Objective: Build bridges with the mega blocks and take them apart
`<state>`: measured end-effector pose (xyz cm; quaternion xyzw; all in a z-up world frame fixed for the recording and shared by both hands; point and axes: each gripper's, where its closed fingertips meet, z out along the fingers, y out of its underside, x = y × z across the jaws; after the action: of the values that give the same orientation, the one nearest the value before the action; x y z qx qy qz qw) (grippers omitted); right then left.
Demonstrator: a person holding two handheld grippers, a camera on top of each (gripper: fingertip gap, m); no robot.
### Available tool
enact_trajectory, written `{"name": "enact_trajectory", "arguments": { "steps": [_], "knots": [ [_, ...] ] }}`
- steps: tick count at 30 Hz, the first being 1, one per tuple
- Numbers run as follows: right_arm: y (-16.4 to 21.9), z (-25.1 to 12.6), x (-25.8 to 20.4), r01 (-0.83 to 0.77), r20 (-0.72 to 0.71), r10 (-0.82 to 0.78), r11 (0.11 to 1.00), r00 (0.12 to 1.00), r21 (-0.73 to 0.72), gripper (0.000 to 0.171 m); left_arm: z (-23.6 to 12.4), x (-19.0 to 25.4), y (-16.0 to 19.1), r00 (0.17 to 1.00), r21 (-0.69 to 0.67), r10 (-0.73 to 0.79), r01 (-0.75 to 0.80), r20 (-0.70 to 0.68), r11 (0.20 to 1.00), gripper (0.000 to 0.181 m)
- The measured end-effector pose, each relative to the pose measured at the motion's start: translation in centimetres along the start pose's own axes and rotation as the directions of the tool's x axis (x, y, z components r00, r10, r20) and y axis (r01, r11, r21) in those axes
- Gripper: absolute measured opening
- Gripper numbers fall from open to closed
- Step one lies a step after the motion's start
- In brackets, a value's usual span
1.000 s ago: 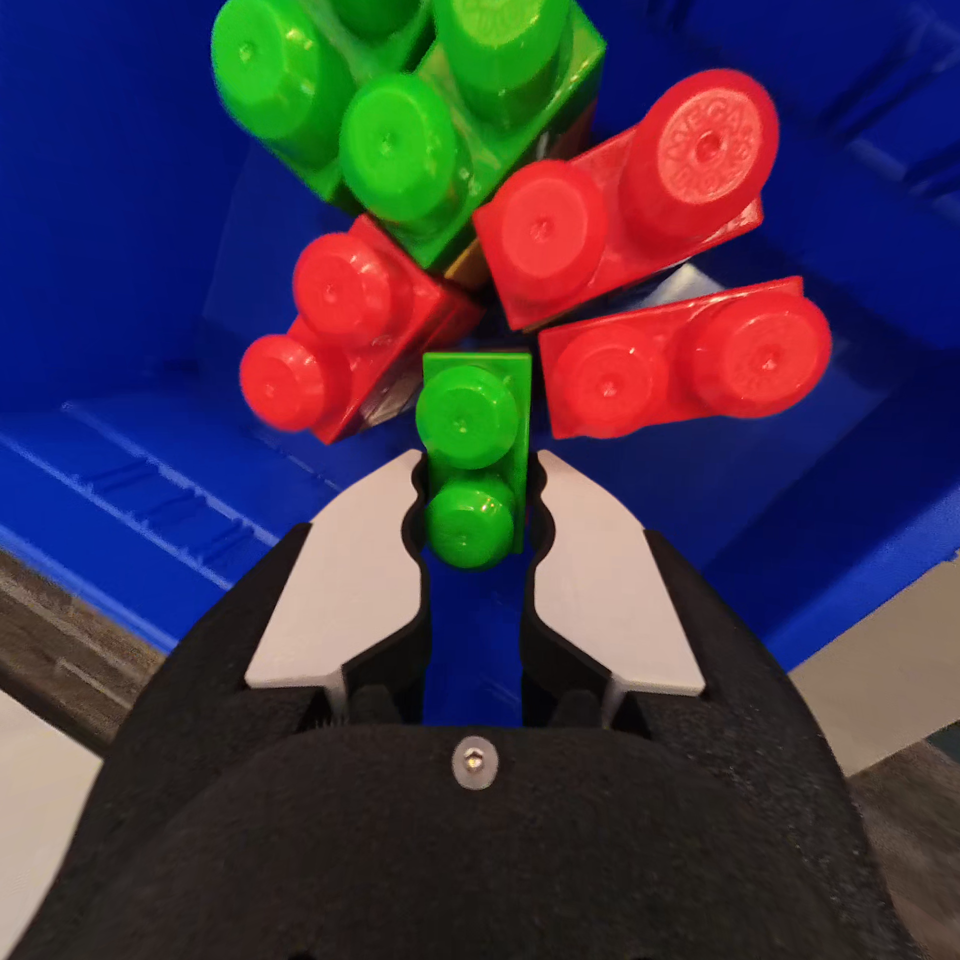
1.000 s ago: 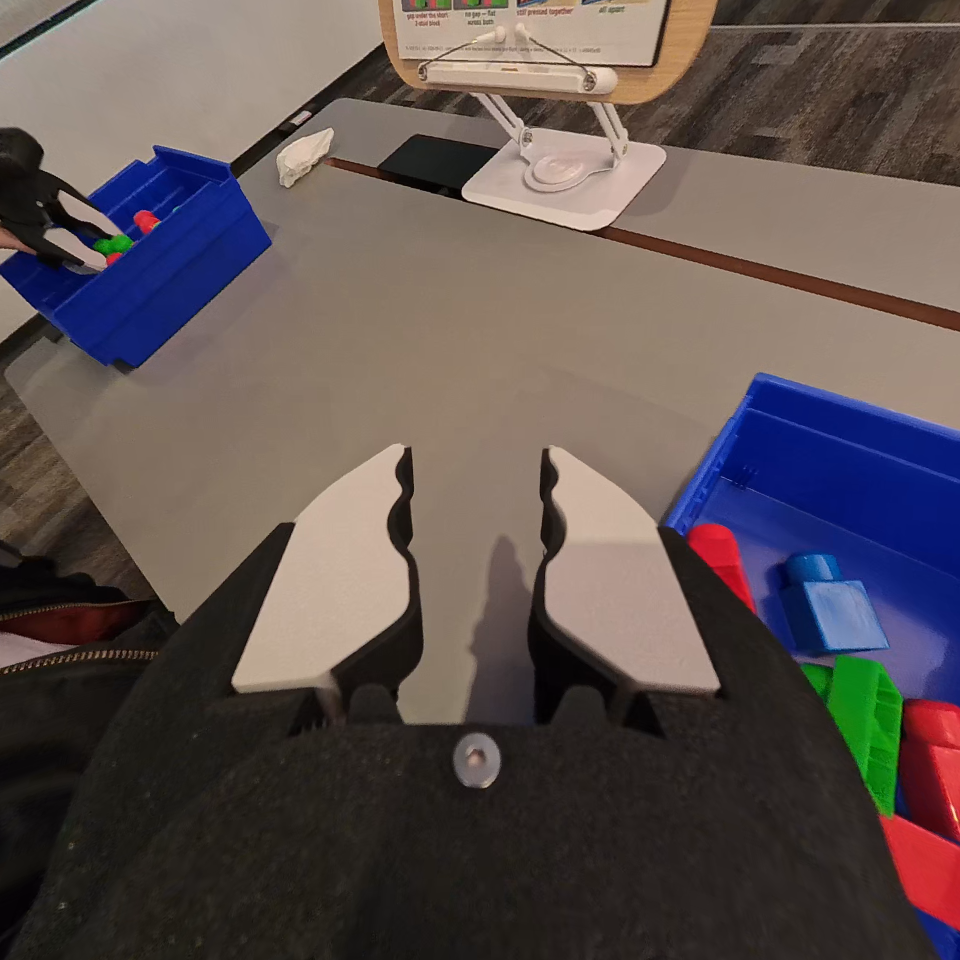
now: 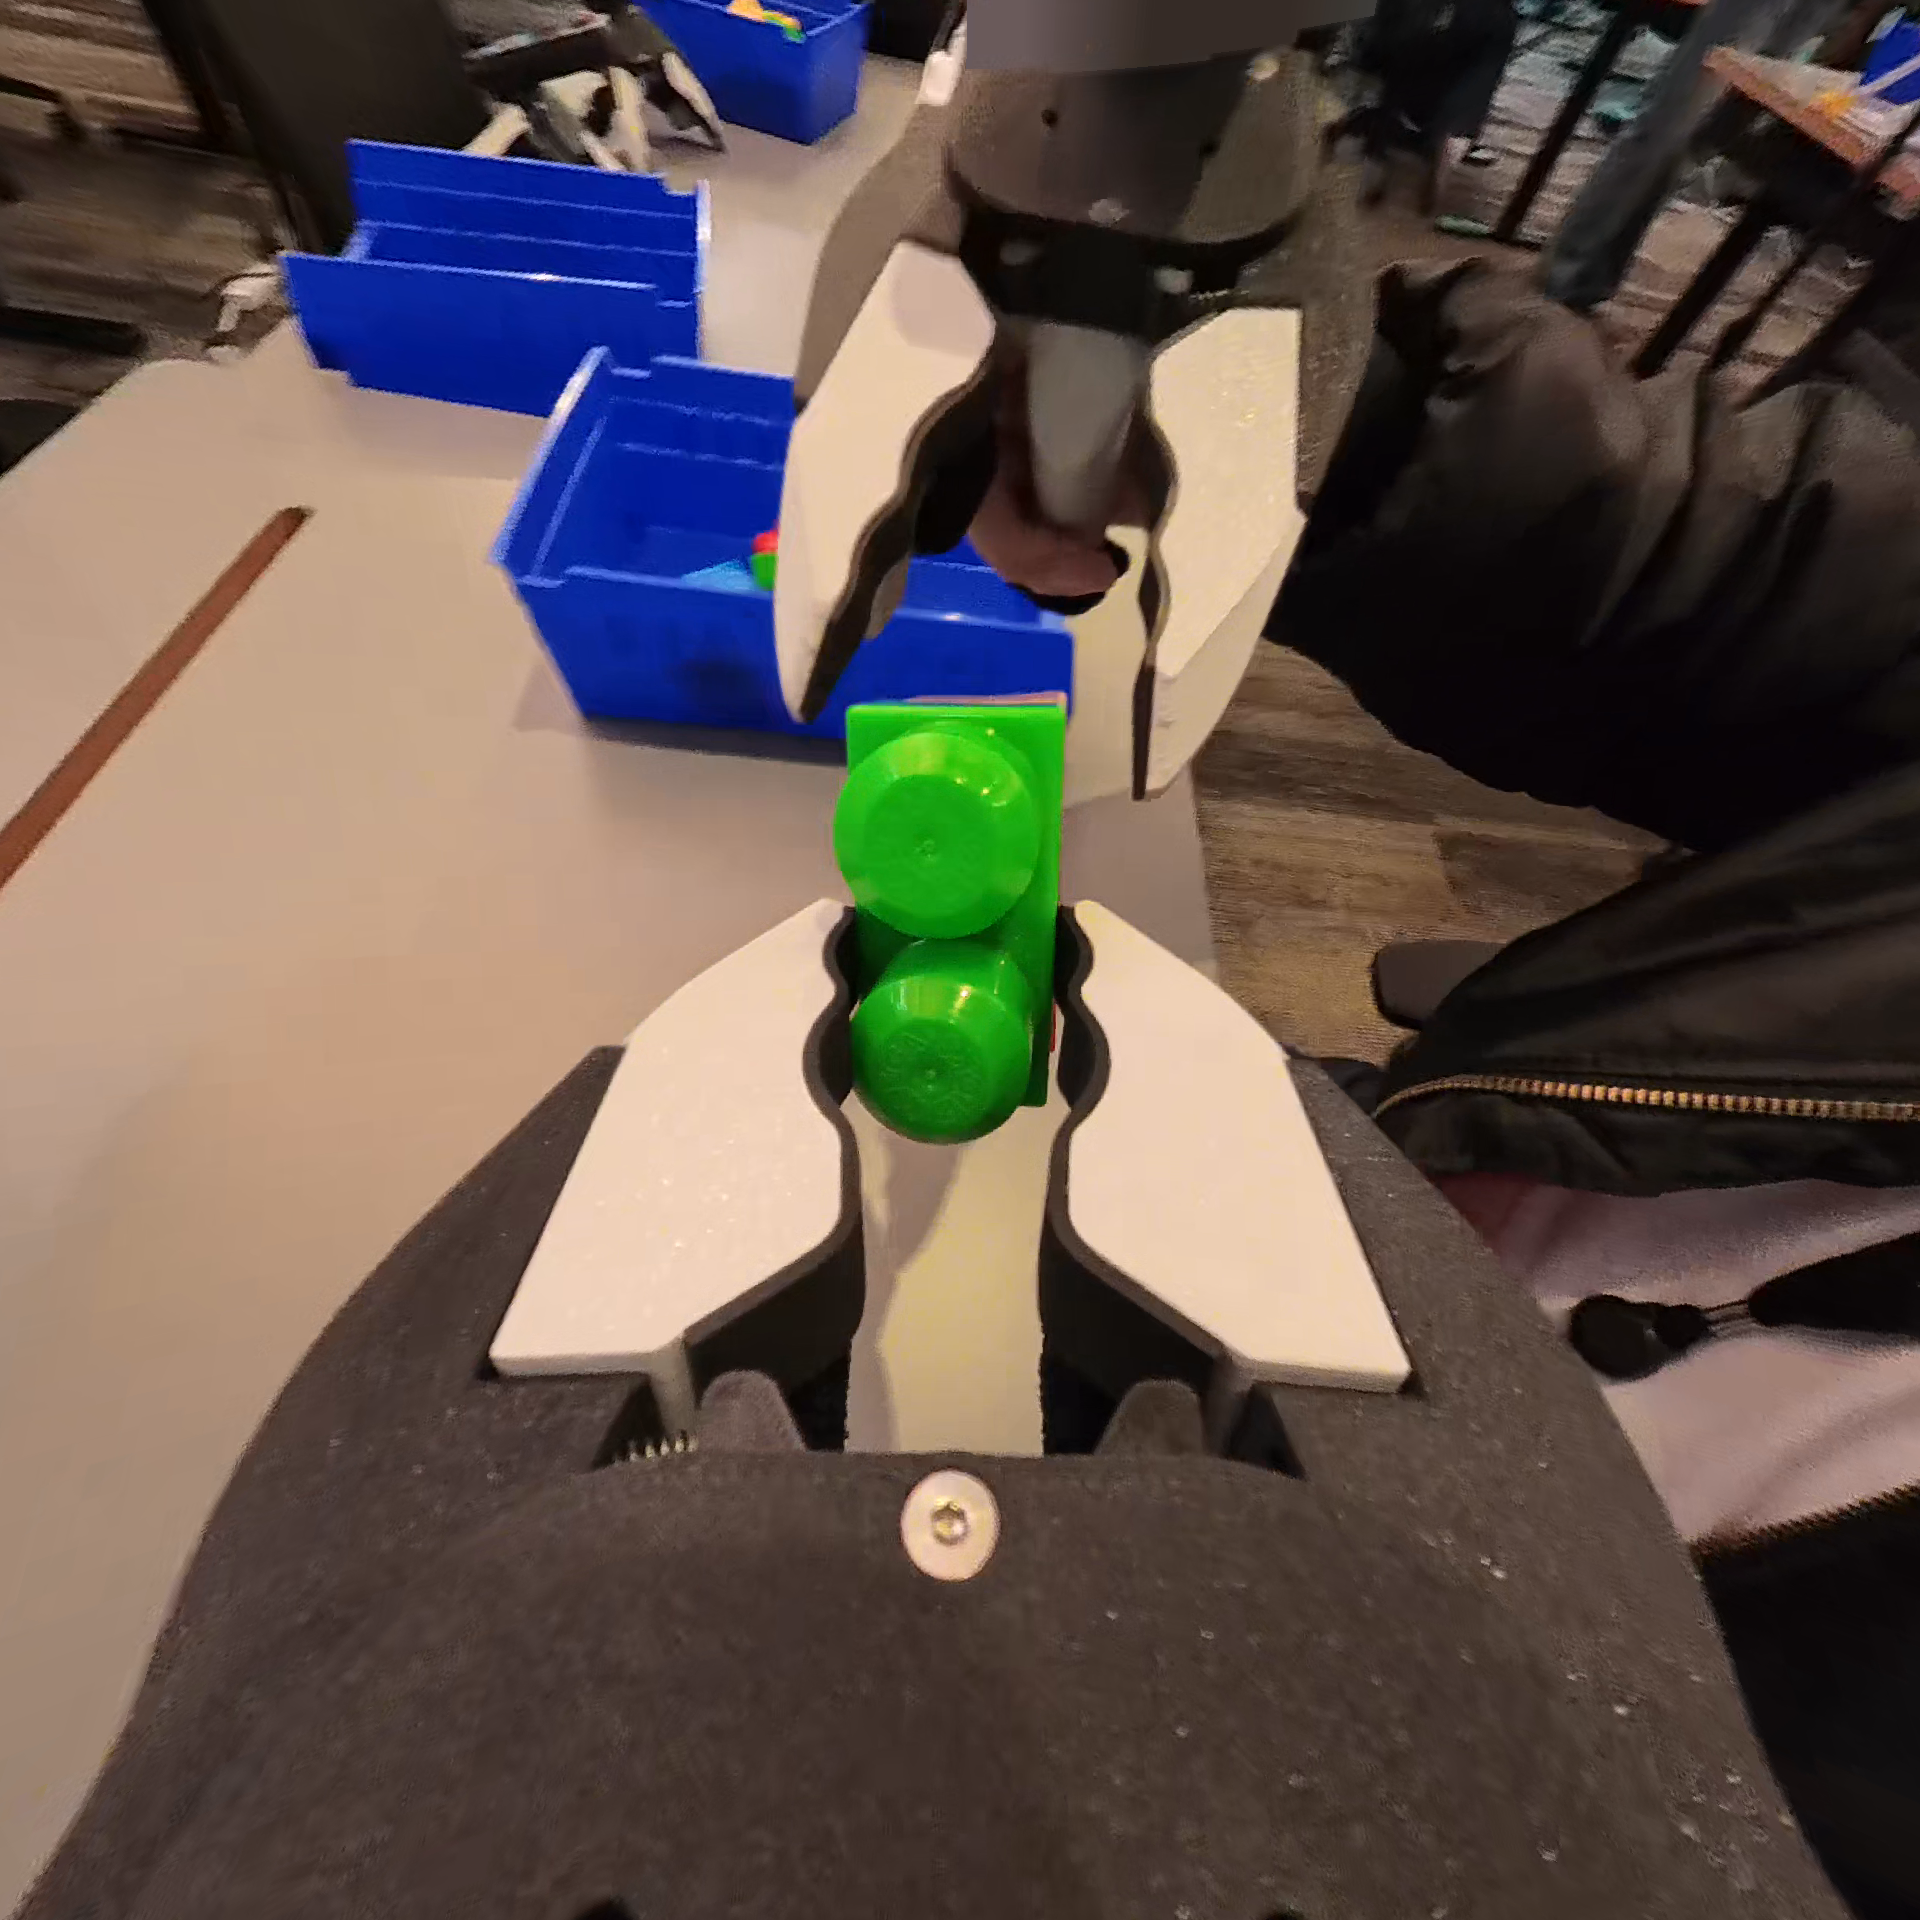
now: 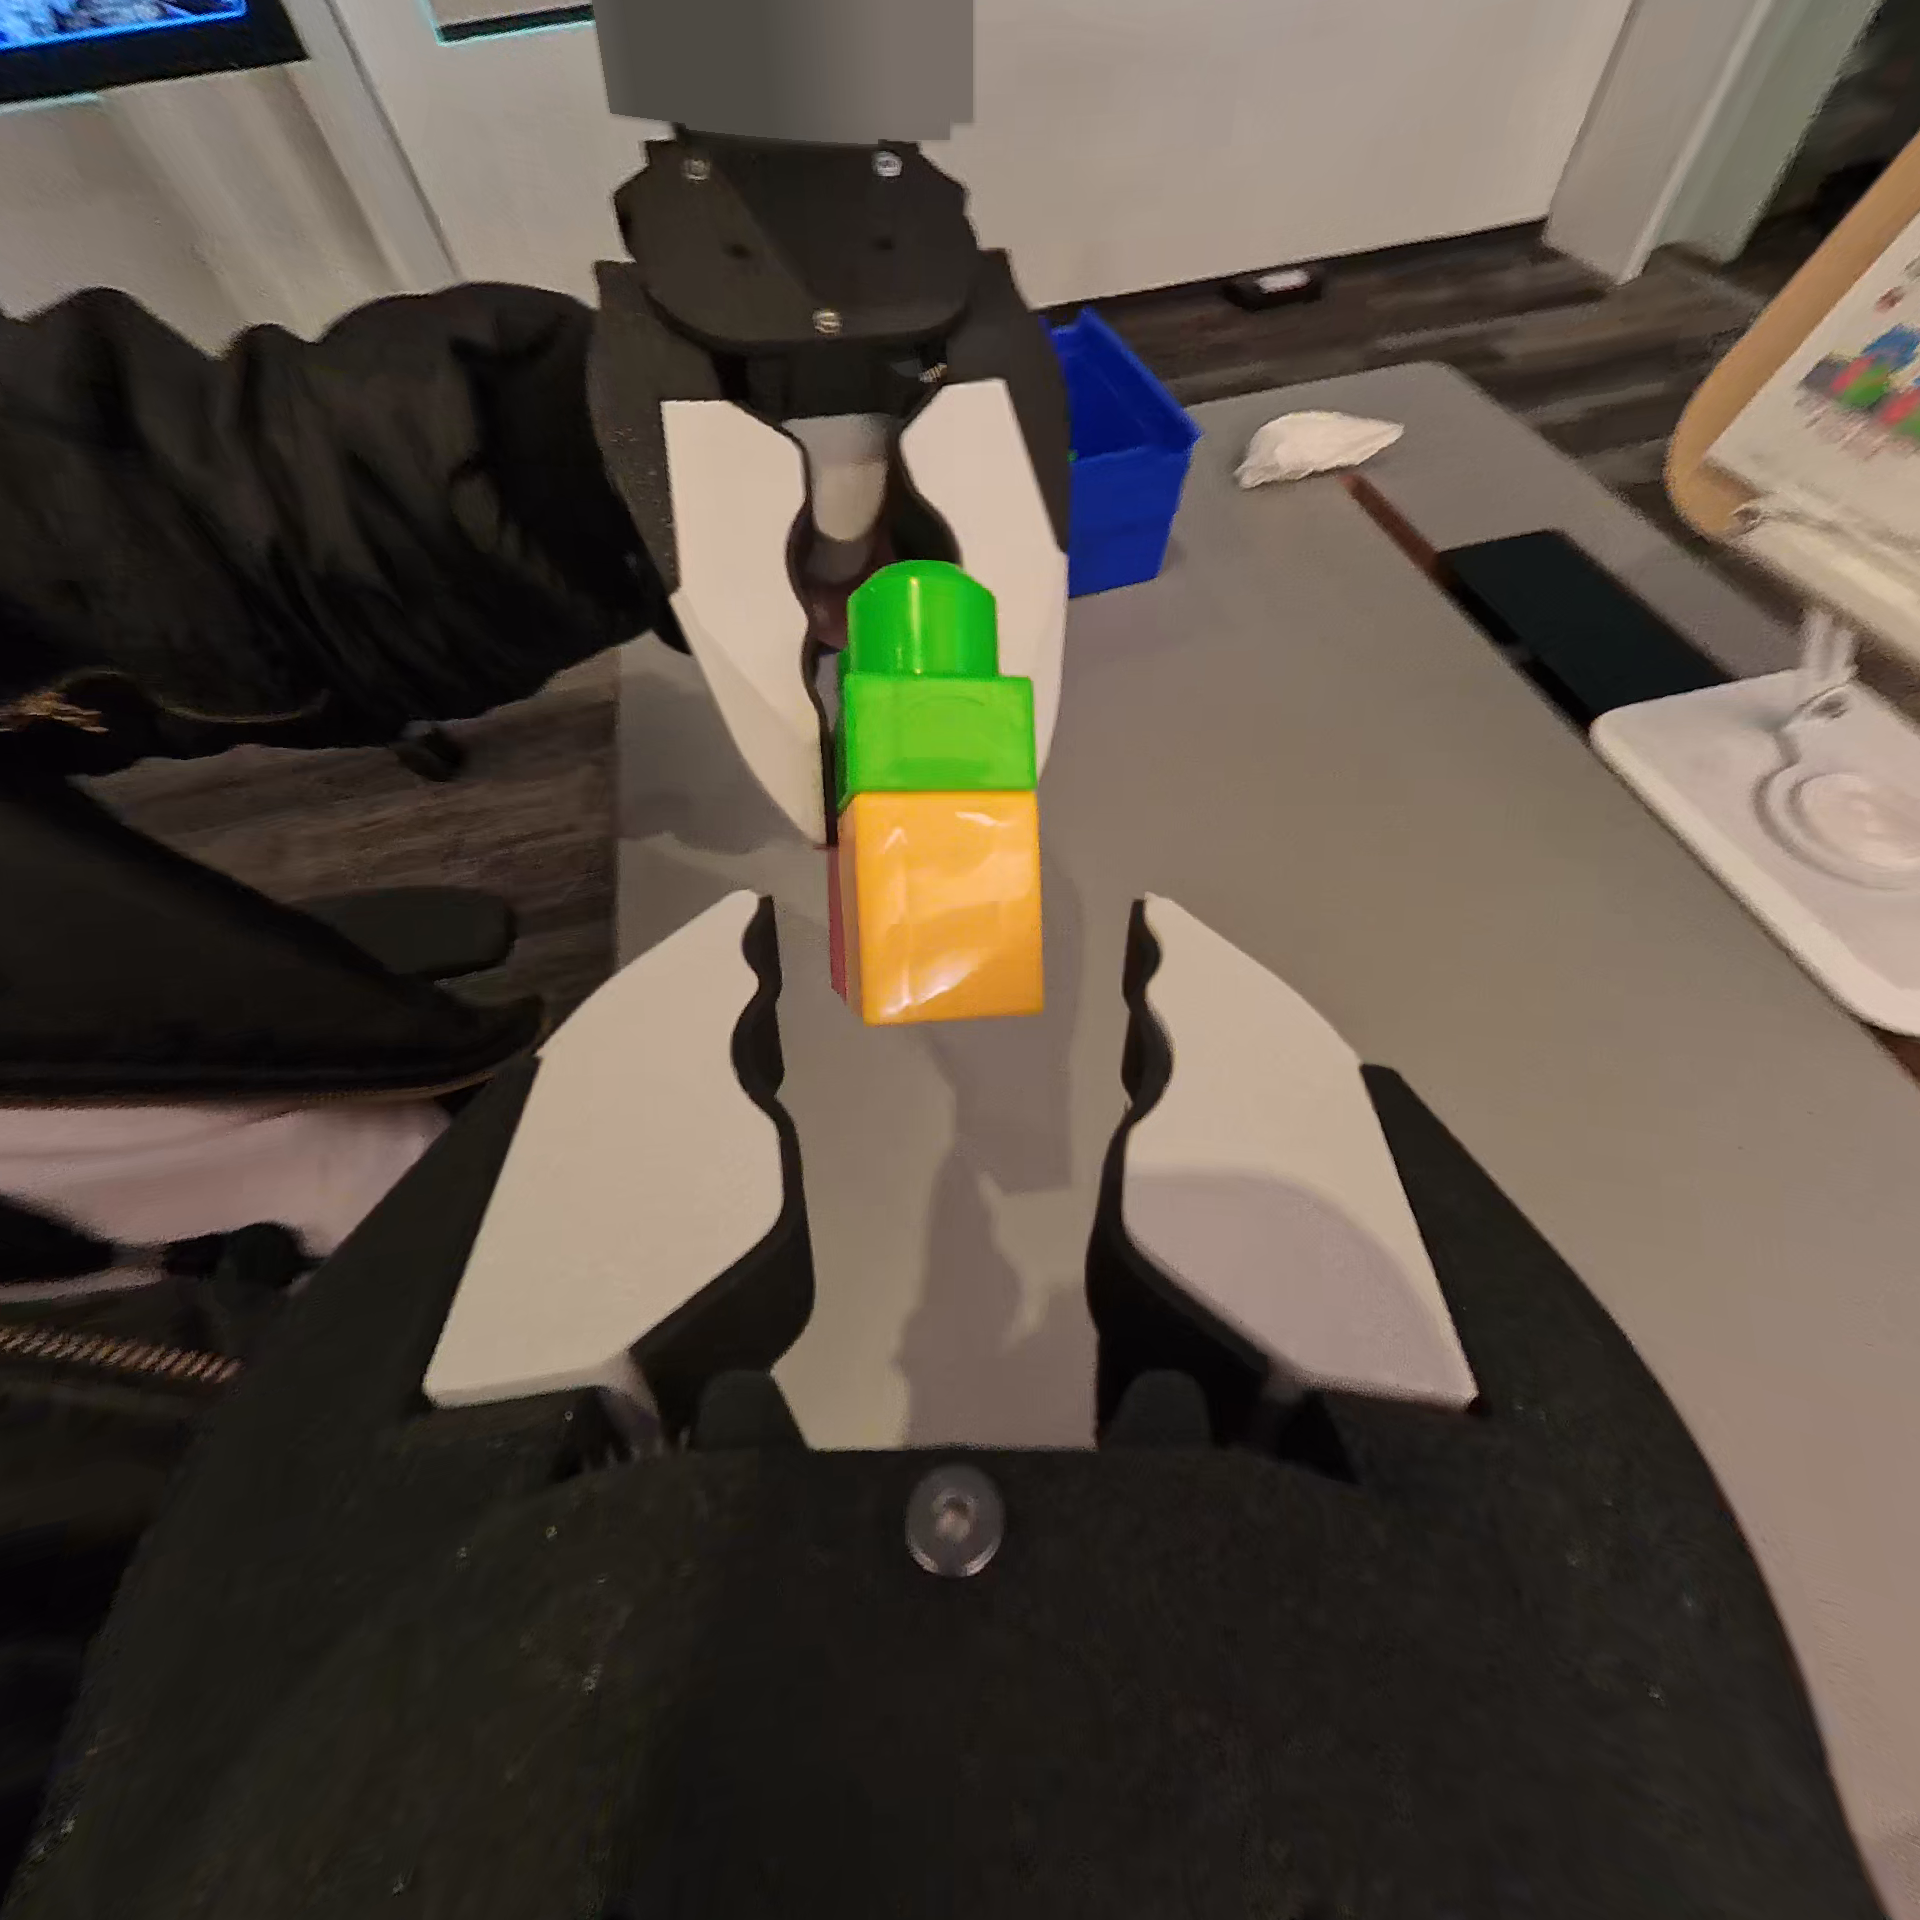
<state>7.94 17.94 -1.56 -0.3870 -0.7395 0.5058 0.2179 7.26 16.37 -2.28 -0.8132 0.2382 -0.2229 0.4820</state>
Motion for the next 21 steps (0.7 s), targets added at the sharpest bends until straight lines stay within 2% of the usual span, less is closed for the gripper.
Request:
{"name": "enact_trajectory", "arguments": {
  "steps": [1,3,5,9,13,16,21],
  "knots": [
    [0.5,-0.5,-0.1,-0.021,0.024,0.022,1.0,0.999,-0.014,0.062,0.9,0.3,-0.4,1.0,0.006,-0.006,0.006,-0.029,1.0,0.036],
    [1.3,-1.5,-0.2,-0.035,0.048,0.037,0.999,0.998,-0.04,0.045,2.5,0.3,-0.8,0.999,-0.003,-0.003,0.003,-0.045,1.0,0.036],
    [2.4,-2.3,0.1,-0.042,0.048,0.046,0.996,0.998,-0.078,0.037,3.8,0.4,-1.3,0.998,0.0,-0.013,0.013,-0.069,1.0,0.036],
    [3.8,-3.4,0.8,-0.062,0.055,0.069,0.991,0.996,-0.117,0.037,5.6,0.1,-1.3,0.998,-0.038,-0.006,0.003,-0.064,0.999,0.036],
    [3.8,-3.8,1.2,-0.089,0.068,0.095,0.993,0.993,-0.081,0.036,6.1,-0.2,-1.7,0.996,-0.037,-0.028,0.025,-0.082,0.999,0.036],
    [4.7,-3.9,1.4,-0.047,0.061,0.056,0.989,0.997,-0.141,0.036,6.6,-0.4,-1.2,0.998,-0.068,0.006,-0.01,-0.061,0.998,0.036],
    [4.9,-3.8,1.5,-0.024,0.061,0.033,0.99,0.998,-0.142,0.036,6.3,-0.4,-1.2,0.996,-0.052,-0.012,0.008,-0.089,0.999,0.036]
  ]
}}
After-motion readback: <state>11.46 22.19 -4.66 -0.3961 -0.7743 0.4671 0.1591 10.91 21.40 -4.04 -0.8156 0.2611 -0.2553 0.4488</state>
